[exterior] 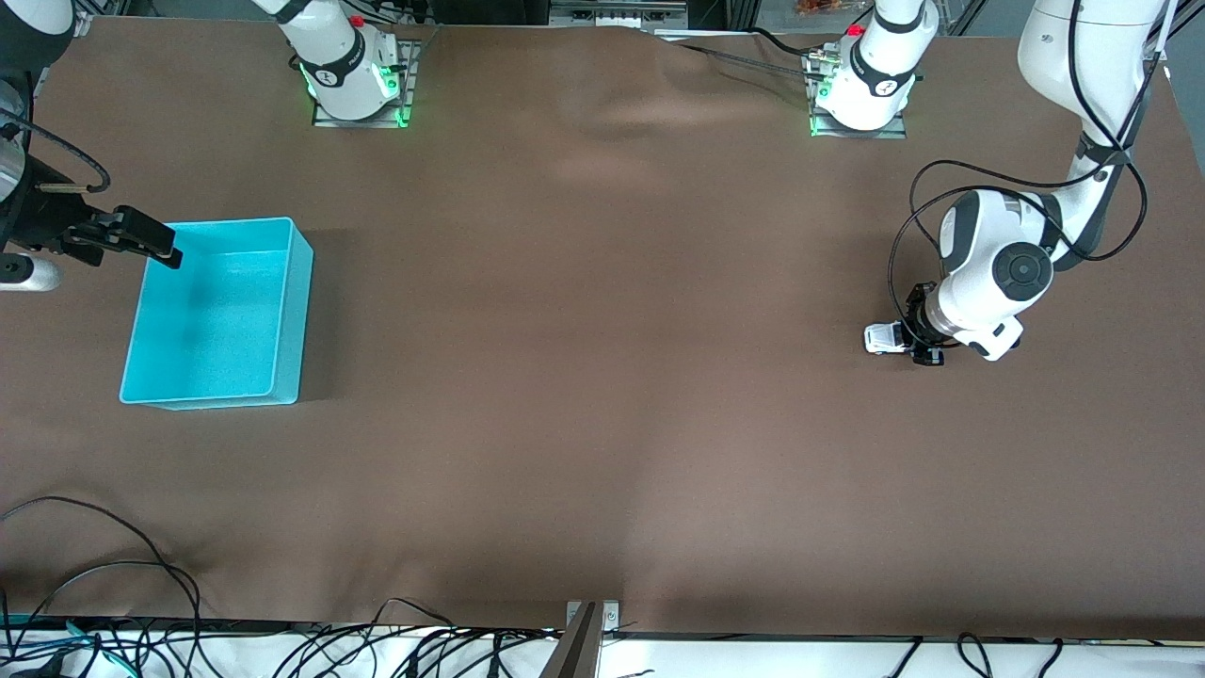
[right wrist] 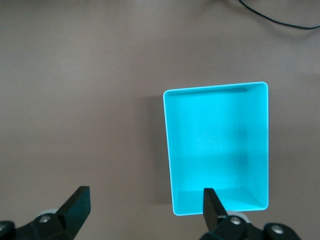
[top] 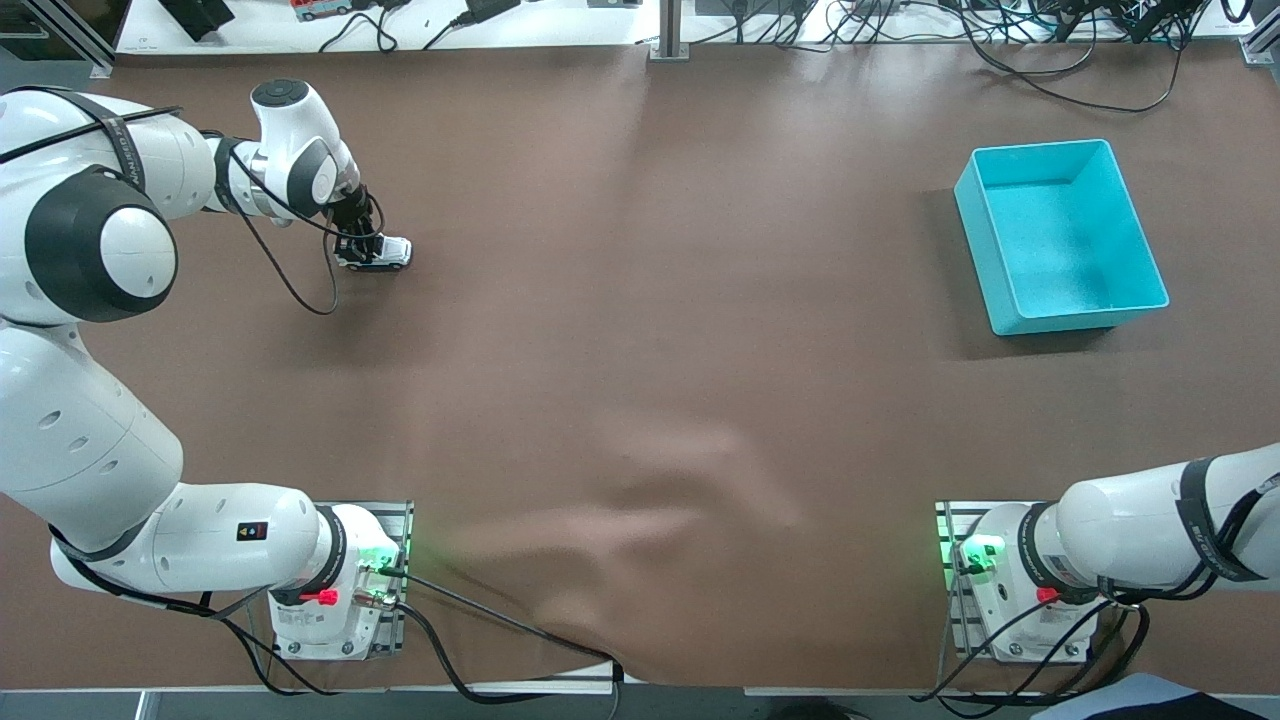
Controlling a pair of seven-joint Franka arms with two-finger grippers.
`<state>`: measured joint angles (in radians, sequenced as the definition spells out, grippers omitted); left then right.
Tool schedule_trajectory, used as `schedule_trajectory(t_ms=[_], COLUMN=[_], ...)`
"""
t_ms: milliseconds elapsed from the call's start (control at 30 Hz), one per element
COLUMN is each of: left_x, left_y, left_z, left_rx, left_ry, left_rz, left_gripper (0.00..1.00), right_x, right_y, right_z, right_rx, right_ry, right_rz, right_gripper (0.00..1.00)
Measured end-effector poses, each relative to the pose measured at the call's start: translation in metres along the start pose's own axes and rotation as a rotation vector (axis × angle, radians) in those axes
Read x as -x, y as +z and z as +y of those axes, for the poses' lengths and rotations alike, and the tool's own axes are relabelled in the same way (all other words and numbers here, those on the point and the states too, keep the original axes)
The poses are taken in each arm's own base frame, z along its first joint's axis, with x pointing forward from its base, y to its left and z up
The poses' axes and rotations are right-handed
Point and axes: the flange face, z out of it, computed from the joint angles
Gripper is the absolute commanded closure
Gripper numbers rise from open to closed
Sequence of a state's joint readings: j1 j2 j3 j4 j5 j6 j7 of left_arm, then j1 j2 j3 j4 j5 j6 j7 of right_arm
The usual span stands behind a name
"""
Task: Wind and store white jeep toy
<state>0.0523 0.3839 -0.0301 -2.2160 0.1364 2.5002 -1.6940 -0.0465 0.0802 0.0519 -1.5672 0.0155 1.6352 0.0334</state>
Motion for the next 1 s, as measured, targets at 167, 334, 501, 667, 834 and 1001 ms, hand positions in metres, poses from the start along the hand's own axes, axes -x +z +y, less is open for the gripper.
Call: schedule_trajectory(t_ms=[167, 334, 501, 667, 834, 1001], left_x=[-0.013, -0.025, -0.044, -0.068, -0.087, -0.096], left_y=[0.001, 0.002, 0.003, 0.004, 0.005, 0.006], left_z=[0.000, 0.001, 0.001, 0.000, -0.001, -0.001], left_rx=[0.004, 0.006, 0.013, 0.024, 0.036, 0.040], left_ry=[0.003, 0.022, 0.043, 0.067, 0.087, 0.093], left_rz=[-0.001, -0.003, -0.007, -0.010, -0.011, -0.011], left_gripper=[0.94, 0.94, 0.94, 0.92, 0.86, 0.70], right_x=[0.000, 0.000, 0.000, 0.000, 0.000, 0.000], right_y=[0.000, 0.000, 0.000, 0.000, 0.000, 0.000], right_z=[0.000, 0.000, 0.001, 0.001, 0.001, 0.001], right_rx=[0.000, 0.000, 0.000, 0.000, 0.000, 0.000], right_ry=[0.000, 0.001, 0.001, 0.001, 0.001, 0.001], right_rz=[0.000, 0.000, 0.000, 0.000, 0.000, 0.000], right_gripper=[0.00, 0.00, 0.00, 0.00, 0.00, 0.00])
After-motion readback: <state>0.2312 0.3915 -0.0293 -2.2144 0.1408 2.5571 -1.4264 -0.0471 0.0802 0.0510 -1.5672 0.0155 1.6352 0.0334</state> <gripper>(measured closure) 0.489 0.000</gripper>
